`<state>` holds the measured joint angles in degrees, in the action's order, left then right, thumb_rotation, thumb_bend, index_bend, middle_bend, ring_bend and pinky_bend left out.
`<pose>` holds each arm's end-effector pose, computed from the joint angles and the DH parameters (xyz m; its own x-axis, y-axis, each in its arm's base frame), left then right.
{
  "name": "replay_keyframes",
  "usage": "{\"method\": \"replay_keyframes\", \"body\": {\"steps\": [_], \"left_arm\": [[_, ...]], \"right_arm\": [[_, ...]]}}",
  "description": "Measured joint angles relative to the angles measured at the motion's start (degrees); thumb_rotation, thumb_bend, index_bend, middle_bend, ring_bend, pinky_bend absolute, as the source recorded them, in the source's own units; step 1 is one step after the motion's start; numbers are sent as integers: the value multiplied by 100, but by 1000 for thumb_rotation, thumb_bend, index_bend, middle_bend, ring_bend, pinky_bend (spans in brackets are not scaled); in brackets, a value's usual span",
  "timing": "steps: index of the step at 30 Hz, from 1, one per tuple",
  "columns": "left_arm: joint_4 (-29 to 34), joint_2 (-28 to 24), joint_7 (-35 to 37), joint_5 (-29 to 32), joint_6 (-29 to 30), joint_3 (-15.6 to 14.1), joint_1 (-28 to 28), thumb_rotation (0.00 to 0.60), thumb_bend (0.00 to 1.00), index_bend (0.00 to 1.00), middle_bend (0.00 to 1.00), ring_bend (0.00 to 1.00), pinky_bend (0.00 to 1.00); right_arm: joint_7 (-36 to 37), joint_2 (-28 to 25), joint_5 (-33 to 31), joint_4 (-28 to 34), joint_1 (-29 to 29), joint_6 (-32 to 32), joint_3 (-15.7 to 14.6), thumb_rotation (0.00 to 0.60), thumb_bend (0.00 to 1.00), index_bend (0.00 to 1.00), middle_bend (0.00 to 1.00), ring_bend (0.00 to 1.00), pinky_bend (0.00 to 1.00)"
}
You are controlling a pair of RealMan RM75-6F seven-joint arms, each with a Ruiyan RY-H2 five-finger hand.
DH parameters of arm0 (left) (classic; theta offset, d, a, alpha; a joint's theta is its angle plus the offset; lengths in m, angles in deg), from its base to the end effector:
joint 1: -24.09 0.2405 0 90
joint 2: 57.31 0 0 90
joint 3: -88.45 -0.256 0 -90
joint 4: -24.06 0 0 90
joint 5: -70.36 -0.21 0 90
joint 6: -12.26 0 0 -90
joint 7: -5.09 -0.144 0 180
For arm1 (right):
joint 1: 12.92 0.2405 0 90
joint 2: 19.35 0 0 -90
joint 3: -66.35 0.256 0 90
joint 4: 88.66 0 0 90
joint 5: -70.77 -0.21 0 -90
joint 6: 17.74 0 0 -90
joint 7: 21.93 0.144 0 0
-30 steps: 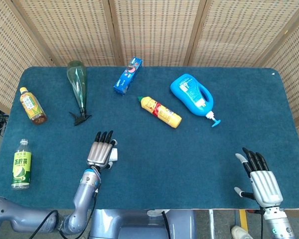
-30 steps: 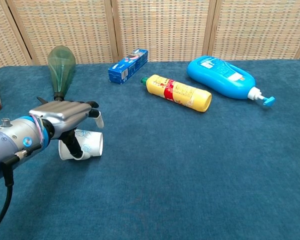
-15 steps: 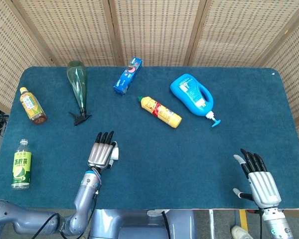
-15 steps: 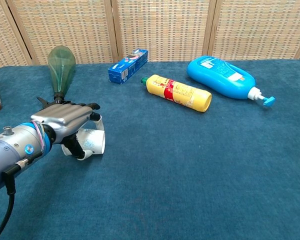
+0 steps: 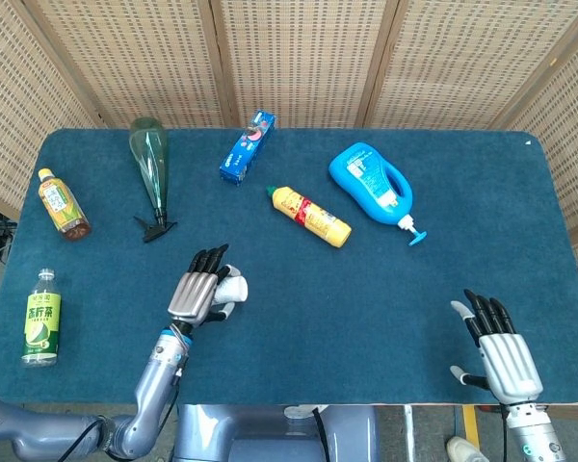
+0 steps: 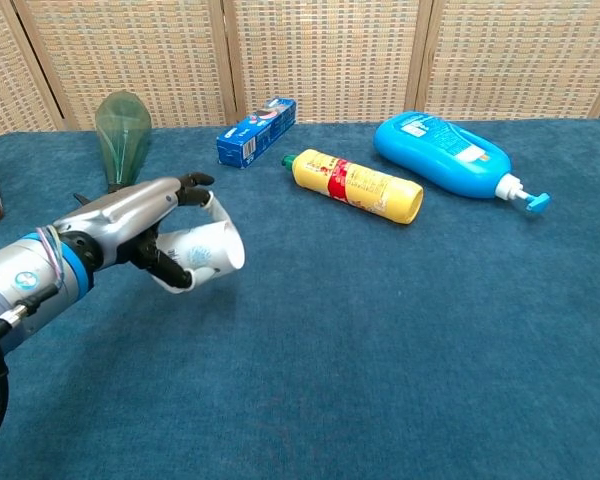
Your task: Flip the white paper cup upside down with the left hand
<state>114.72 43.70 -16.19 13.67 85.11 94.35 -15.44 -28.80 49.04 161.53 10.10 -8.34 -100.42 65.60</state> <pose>-0.1241 0.2844 -0.0580 0.1836 0.2828 0.9414 0.9695 -0.2105 -0.1259 -0.2755 -0.1624 0.1100 0.3466 -0.1105 0.9315 -0.9362 -0.1030 0.3361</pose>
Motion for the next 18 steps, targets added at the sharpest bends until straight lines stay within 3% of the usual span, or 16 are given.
{"method": "replay_keyframes", "body": {"steps": [5,11,18], "left_arm": [[-460,-25,1755,-908,-191,-83,213,600,317,383,0,0,0],[-973,-46,3365,-1537,-583,-202,372,600,298,383,0,0,0],[-1713,17,4143,-2124,-916,-336,502,600,297,383,0,0,0]], "right_arm": [[-61,37,-5,-29,-5,11,-9,600,77,0,0,0,0],[-76,61,7,-58,-8,17,-21,600,76,0,0,0,0],[-94,71,11,-75,-5,31,-28,600,76,0,0,0,0]]}}
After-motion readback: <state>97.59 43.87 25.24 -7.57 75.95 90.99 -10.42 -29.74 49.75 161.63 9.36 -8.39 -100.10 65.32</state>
